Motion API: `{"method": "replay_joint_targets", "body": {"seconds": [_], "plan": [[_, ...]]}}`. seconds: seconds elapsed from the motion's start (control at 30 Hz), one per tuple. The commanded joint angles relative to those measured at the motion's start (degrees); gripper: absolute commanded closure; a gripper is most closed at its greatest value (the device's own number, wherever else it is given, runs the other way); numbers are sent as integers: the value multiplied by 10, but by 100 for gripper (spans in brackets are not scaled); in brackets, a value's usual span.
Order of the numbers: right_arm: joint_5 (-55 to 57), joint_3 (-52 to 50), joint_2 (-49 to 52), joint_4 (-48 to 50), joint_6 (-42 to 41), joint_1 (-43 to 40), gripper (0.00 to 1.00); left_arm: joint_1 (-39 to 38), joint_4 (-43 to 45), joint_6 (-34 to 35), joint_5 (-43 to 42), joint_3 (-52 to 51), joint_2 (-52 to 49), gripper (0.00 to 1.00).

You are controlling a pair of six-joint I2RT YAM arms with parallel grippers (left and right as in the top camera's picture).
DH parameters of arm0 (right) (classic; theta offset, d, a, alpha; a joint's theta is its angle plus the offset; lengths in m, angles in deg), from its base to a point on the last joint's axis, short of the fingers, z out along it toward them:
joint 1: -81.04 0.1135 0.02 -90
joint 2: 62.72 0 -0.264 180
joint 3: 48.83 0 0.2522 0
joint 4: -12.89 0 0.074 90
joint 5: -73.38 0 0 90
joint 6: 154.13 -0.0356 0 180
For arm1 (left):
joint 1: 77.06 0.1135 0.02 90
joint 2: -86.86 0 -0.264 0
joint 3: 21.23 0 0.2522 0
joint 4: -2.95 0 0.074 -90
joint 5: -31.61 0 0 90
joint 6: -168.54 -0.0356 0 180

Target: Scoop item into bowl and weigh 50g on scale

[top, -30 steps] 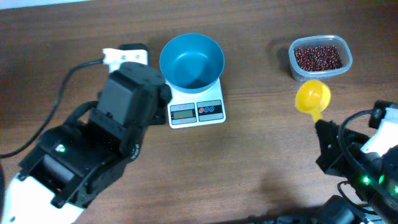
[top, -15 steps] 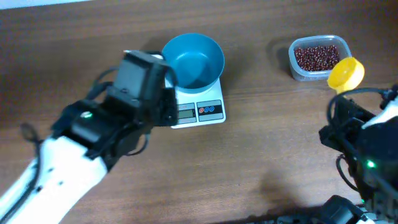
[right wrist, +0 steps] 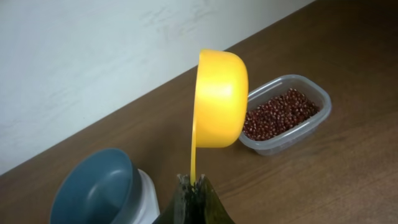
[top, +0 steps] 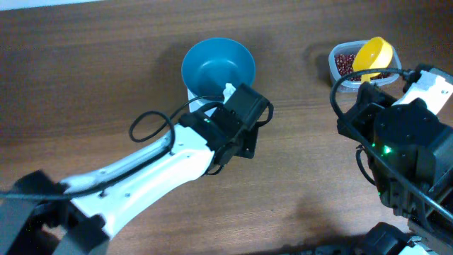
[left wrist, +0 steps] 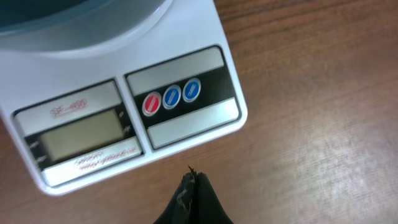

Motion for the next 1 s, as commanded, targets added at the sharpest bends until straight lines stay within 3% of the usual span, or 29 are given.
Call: {"method": "replay_joint_targets", "body": {"seconds": [0.0,0.27,0.53,0.67,0.97], "plan": [[24,3,-1,6,6,2,96,-2,14,9,44,2,-28,100],[60,3,-1,39,6,2,96,-2,33,9,108,2,-46,100],[60,3,-1,85,7,2,96,3,76,-2,111,2,-66,100],[60,3,0,102,70,2,96,5,88,-2,111,2,-69,100],[60,3,6,102,97,2,96,6,96,-2,111,2,-79,100]]}}
